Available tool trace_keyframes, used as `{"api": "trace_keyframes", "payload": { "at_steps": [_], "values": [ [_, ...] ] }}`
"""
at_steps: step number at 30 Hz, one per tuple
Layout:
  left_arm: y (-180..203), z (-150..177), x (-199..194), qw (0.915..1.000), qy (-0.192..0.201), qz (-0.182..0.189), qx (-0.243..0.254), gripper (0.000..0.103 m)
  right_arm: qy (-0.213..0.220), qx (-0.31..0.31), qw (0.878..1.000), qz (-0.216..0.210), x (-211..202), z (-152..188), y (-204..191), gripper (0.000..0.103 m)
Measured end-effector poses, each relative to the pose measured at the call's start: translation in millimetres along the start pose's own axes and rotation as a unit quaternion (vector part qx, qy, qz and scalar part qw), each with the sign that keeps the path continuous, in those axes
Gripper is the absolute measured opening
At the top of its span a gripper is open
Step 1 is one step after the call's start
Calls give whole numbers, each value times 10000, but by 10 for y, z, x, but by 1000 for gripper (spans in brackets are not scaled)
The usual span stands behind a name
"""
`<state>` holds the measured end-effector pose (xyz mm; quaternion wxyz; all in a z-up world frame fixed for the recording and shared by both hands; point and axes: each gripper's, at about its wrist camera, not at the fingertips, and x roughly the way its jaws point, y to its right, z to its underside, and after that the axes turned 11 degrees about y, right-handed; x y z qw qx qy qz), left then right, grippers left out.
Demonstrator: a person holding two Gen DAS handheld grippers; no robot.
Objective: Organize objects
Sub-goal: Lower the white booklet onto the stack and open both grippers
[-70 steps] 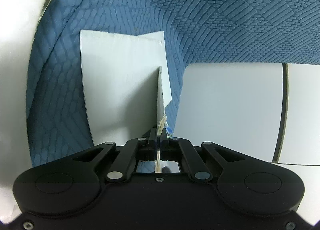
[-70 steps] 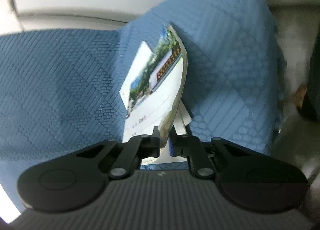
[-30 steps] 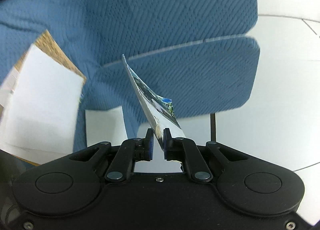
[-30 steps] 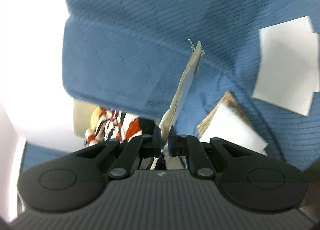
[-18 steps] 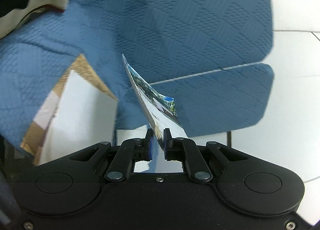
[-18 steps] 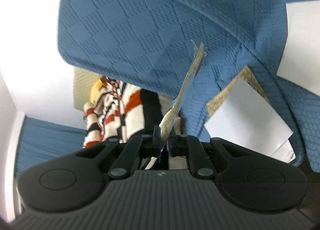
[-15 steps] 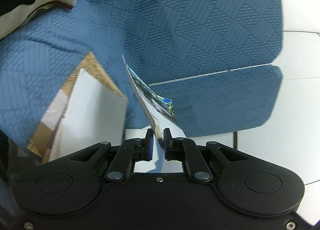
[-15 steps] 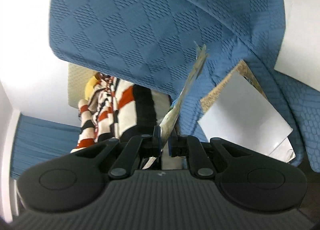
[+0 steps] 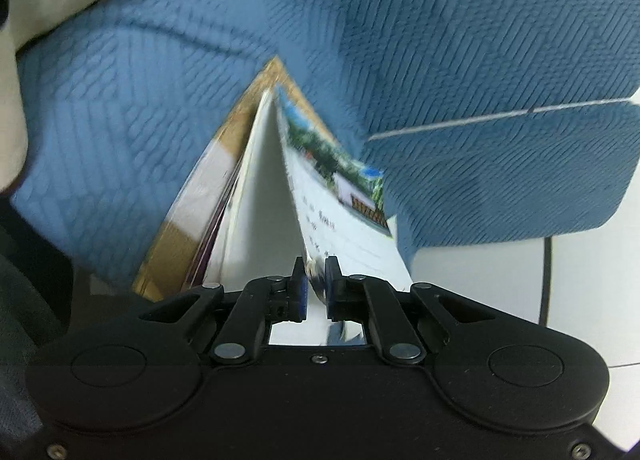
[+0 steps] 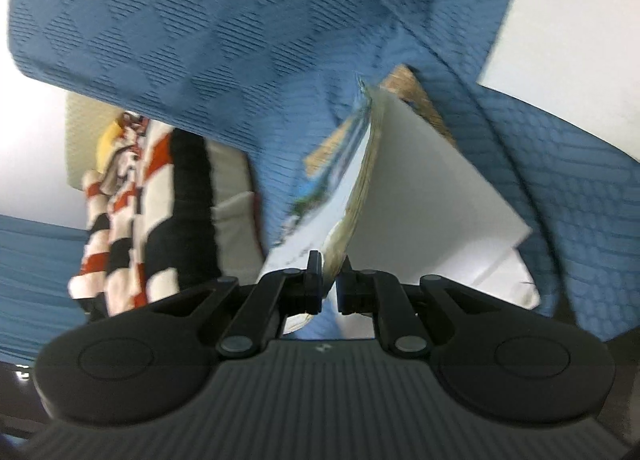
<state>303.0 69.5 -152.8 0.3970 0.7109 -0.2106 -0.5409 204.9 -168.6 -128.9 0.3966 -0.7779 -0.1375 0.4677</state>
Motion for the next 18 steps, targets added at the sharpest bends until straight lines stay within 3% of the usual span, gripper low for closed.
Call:
{"api": "trace_keyframes", "payload": {
  "at_steps": [8,12,18],
  "values": [
    [-89,172,148,9985,-275,-402,237,6,-151,-31,9991,403,63,133,241,9],
    [-140,245,206,9975,-436,-546,126,5,-202,-87,9977,641,109,178,314,10],
    [-164,298,267,9963,-449,-710,158,5,-292,-73,9963,805,156,226,404,10]
  ]
}}
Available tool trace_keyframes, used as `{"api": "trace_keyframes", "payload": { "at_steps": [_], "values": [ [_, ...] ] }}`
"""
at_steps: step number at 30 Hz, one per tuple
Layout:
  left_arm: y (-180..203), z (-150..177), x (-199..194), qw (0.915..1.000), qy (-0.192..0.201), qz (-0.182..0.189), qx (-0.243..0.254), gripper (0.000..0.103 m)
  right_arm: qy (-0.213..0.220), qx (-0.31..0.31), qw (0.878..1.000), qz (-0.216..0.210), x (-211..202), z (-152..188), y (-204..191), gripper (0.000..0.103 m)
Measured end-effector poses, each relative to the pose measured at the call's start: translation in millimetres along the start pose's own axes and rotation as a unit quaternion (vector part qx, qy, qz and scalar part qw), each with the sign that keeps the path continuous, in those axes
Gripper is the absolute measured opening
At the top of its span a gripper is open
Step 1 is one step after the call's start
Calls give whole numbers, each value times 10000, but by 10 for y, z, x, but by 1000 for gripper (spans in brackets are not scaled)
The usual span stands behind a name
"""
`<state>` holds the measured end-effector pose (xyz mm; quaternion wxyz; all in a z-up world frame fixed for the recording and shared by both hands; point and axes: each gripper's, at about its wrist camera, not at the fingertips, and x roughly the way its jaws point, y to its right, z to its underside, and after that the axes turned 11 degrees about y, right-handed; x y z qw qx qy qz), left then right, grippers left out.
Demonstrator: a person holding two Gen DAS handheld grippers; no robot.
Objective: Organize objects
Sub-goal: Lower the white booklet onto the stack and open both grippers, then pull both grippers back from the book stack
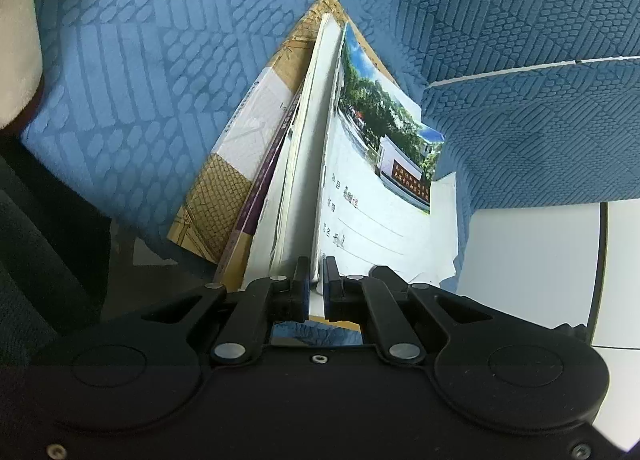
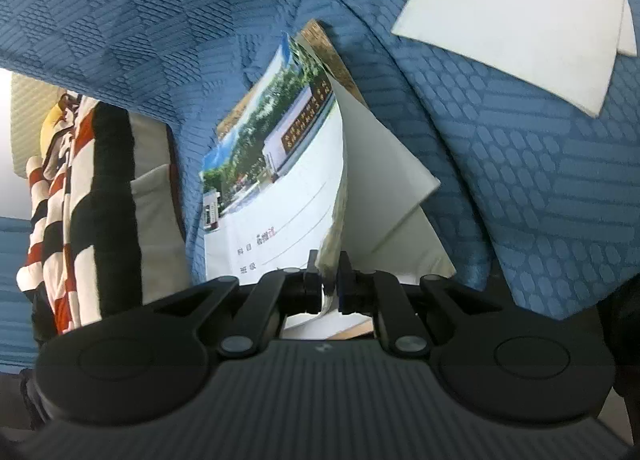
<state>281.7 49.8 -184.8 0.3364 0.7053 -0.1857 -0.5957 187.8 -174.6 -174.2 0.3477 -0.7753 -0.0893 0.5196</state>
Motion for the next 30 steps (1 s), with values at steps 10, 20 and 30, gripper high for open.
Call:
{"api": "trace_keyframes", "payload": {
  "at_steps": [10,20,30],
  "values": [
    [121,12,-70,9997,43,-45,245,10,-35,-92,9999,89,-15,-8,-10,12],
    [339,155,-343,9966,342,-121,742,33,51,-717,9967,388,-216,-5,-109,66],
    [856,377,-868,9837,888,-37,1566,62,838,-1469,9851,310,-884,-50,-321,87]
  ]
}}
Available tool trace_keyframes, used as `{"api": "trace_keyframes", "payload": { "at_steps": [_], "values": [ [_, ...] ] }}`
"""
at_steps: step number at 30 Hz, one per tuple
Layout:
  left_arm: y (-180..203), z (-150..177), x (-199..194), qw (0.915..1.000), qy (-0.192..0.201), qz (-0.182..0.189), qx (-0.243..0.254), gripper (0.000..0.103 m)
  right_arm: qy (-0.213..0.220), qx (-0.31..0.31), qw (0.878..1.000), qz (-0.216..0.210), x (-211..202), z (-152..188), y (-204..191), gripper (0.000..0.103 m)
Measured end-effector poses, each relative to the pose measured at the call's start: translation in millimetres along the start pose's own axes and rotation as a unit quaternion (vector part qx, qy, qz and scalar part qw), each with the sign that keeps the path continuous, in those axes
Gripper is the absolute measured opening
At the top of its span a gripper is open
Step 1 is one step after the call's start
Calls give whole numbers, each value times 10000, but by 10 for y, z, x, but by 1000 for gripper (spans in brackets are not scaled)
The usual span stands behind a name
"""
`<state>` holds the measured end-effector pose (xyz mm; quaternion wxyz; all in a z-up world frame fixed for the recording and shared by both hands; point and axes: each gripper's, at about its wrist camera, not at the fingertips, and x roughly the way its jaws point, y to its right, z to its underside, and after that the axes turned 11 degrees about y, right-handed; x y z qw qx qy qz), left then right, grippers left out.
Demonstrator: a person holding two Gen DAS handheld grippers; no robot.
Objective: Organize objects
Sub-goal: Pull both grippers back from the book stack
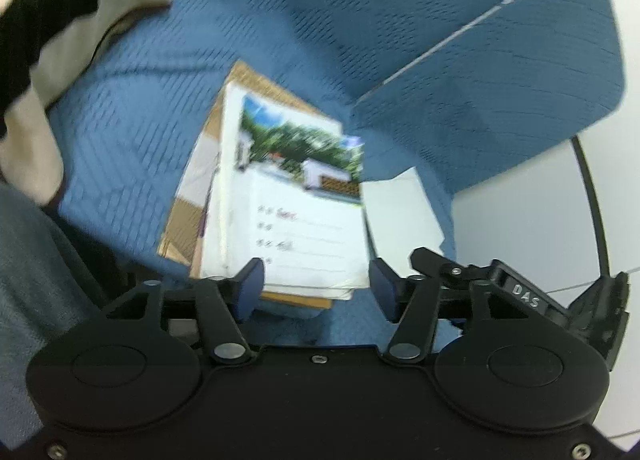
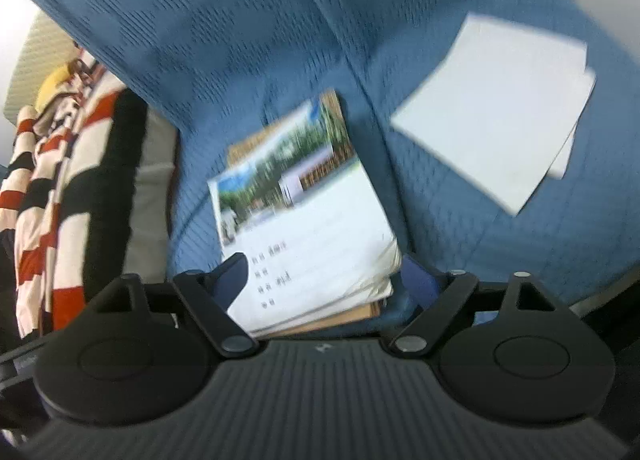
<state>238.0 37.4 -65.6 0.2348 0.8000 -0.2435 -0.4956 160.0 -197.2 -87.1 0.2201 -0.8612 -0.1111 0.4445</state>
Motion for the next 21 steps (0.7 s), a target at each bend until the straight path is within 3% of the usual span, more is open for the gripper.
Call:
{"api": "trace_keyframes", "payload": {
  "at_steps": [6,13,15,21],
  "values": [
    [450,-31,-384,9973,453,133,560,79,645,-427,9970,-54,-553,-166,-102,87],
    [1019,47,-767,9885,827,328,1220,92,939,-798,9924,-56,-1079,-178,-158,87],
    [1158,93,-844,9858,876,397,1377,101,1032,-841,9911,-54,-1233,-151,-144,87],
    [1417,286,-979,9801,937,440,1693,102,1213,-877,9887,33,-1568,-28,-72,87]
  ]
}}
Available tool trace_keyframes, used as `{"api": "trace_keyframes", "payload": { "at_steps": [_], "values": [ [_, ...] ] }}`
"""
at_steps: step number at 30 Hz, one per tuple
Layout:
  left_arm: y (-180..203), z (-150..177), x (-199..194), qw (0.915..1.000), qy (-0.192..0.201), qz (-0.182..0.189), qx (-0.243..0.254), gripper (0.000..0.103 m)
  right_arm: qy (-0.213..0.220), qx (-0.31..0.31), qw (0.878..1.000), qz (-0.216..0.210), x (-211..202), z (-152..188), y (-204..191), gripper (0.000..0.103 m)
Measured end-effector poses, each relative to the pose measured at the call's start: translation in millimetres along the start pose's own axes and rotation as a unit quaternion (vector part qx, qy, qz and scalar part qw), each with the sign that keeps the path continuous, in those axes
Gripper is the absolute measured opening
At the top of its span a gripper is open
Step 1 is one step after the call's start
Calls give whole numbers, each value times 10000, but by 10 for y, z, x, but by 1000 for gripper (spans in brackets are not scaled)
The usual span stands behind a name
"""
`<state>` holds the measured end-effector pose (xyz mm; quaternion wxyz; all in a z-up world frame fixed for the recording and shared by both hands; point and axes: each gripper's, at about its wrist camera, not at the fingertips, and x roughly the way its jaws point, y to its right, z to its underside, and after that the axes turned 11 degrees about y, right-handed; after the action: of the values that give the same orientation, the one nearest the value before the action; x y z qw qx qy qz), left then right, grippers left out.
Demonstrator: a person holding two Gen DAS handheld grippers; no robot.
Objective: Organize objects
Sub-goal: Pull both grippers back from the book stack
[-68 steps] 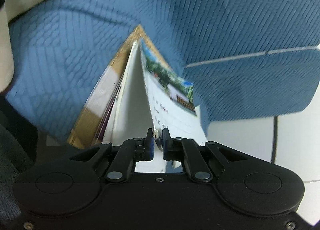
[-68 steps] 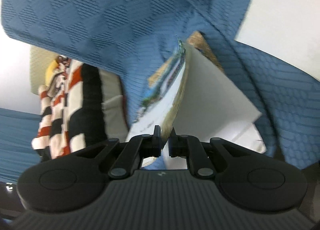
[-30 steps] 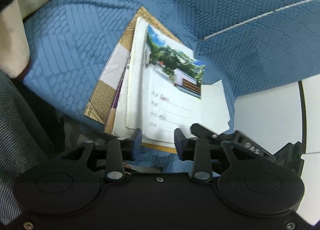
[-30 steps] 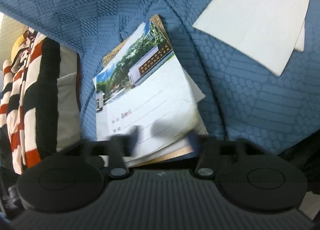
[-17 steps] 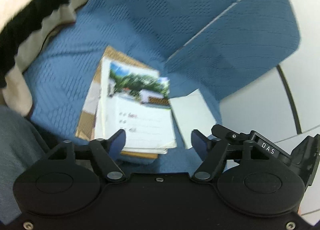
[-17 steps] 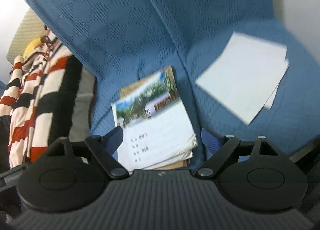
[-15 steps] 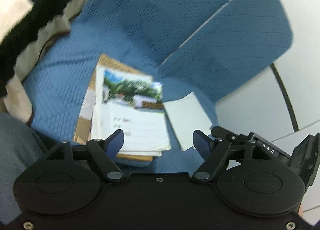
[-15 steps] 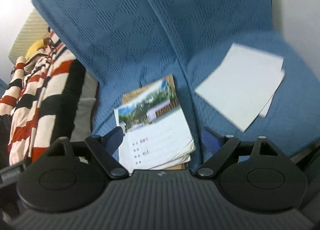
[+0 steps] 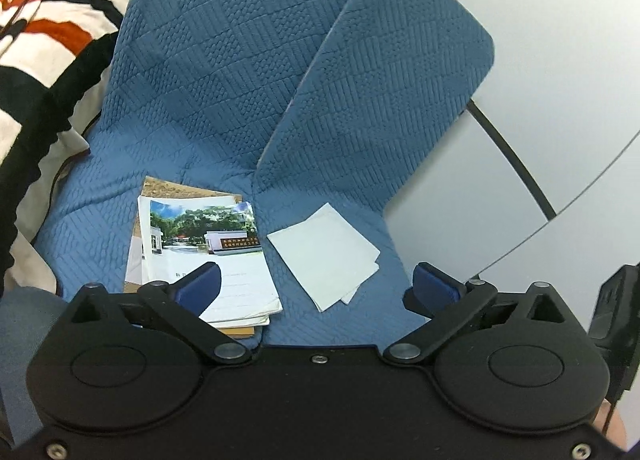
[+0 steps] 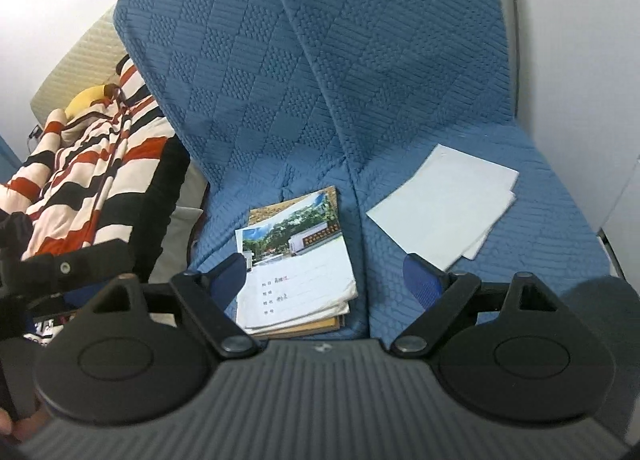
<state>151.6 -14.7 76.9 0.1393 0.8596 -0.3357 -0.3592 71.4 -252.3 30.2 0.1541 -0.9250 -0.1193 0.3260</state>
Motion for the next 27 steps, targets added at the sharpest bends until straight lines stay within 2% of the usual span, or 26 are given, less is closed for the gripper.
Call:
{"api": "trace_keyframes", "payload": {
  "at_steps": [12,18,27],
  "values": [
    [302,215,-30,9987,28,307,394,102,225,117,9993,287,-383,233,231,87],
    [348,300,117,9973,89,477,558,102,237,187,9984,484,-297,357,370,87],
    [185,478,487,9964,122,596,588,102,196,339,9974,602,3,611,533,87]
  ]
}}
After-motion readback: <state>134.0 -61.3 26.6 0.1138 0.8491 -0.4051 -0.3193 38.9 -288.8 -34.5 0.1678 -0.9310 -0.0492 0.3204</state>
